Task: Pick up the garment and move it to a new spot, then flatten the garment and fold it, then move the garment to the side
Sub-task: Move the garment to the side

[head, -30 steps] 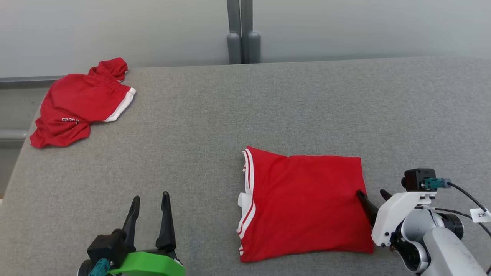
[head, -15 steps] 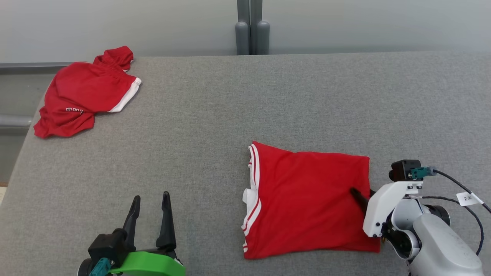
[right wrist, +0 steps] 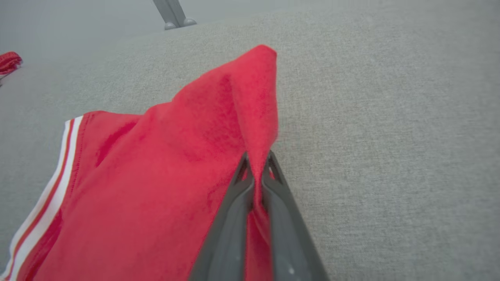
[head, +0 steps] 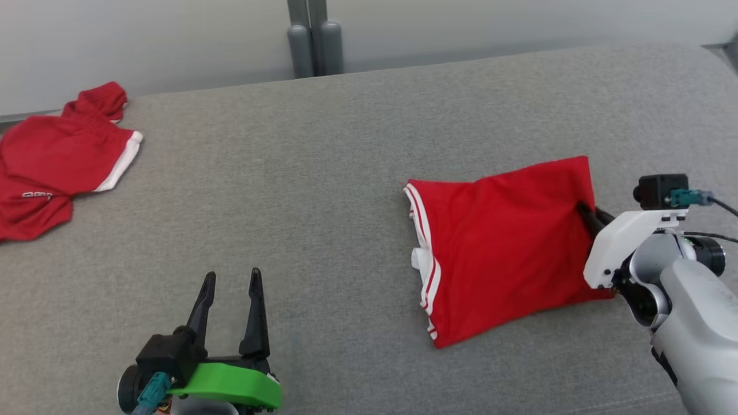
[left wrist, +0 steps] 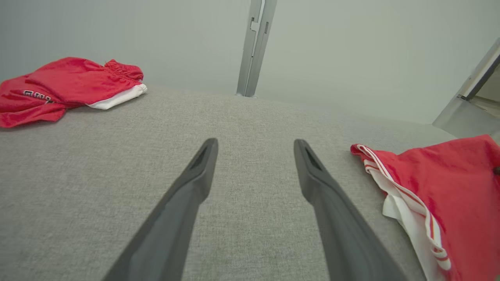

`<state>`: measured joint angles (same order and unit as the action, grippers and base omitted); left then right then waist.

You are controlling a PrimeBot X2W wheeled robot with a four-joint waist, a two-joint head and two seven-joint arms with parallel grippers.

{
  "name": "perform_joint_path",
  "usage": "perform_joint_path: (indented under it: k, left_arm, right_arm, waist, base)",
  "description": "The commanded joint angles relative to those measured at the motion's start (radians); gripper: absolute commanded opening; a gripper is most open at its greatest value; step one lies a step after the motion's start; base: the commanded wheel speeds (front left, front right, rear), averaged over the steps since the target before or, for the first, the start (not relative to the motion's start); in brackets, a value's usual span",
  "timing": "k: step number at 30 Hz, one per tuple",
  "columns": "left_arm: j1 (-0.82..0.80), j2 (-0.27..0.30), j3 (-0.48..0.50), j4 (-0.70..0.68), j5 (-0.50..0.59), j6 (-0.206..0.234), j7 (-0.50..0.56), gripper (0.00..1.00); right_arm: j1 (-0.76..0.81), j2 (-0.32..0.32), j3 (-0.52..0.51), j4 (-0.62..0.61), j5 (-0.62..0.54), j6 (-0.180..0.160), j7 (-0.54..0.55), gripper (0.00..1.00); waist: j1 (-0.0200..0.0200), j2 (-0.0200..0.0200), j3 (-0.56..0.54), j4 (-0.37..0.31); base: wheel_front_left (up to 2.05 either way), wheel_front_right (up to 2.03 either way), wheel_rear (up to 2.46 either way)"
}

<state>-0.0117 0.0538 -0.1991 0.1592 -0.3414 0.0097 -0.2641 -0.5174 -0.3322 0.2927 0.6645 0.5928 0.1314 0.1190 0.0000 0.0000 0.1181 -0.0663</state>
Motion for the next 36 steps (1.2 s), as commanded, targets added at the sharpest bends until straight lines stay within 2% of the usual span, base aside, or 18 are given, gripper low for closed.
perform_joint_path:
  k: [1,5,10,16,23,31,36]
  left_arm:
    - [-0.022,0.004,-0.003,-0.006,0.012,-0.003,0.000,1.00]
    - [-0.042,0.015,-0.008,-0.014,0.020,-0.003,0.002,1.00]
    - [-0.074,0.030,-0.016,-0.027,0.033,-0.006,0.015,1.00]
    - [-0.105,0.045,-0.033,-0.033,0.045,-0.015,0.030,1.00]
    - [-0.125,0.052,-0.036,-0.046,0.043,-0.009,0.037,1.00]
    - [-0.150,0.062,-0.025,-0.072,0.040,0.002,0.034,1.00]
    - [-0.171,0.067,-0.033,-0.098,0.047,0.003,0.038,1.00]
  right_arm:
    - [-0.023,-0.011,-0.007,0.006,-0.009,-0.001,-0.013,0.00]
    - [-0.071,-0.016,-0.022,0.018,-0.017,-0.001,-0.037,0.00]
    - [-0.125,0.010,-0.032,0.037,-0.023,-0.001,-0.071,0.00]
    - [-0.159,0.036,-0.028,0.066,-0.020,-0.001,-0.108,0.00]
    - [-0.198,0.055,-0.025,0.094,-0.020,-0.001,-0.144,0.00]
    - [-0.336,0.059,-0.034,0.145,-0.037,-0.001,-0.171,0.00]
    - [-0.458,0.024,-0.076,0.218,-0.055,-0.001,-0.186,0.00]
  waist:
    - [0.0000,0.0000,0.042,-0.104]
    - [0.0000,0.0000,0.081,-0.207]
    - [0.0000,0.0000,0.127,-0.314]
    - [0.0000,0.0000,0.157,-0.374]
    - [0.0000,0.0000,0.179,-0.360]
    - [0.0000,0.0000,0.224,-0.283]
    - [0.0000,0.0000,0.264,-0.221]
  base:
    - [0.00,0.00,0.00]
    - [0.00,0.00,0.00]
    - [0.00,0.00,0.00]
    - [0.00,0.00,0.00]
    - [0.00,0.00,0.00]
    - [0.00,0.00,0.00]
    - [0.00,0.00,0.00]
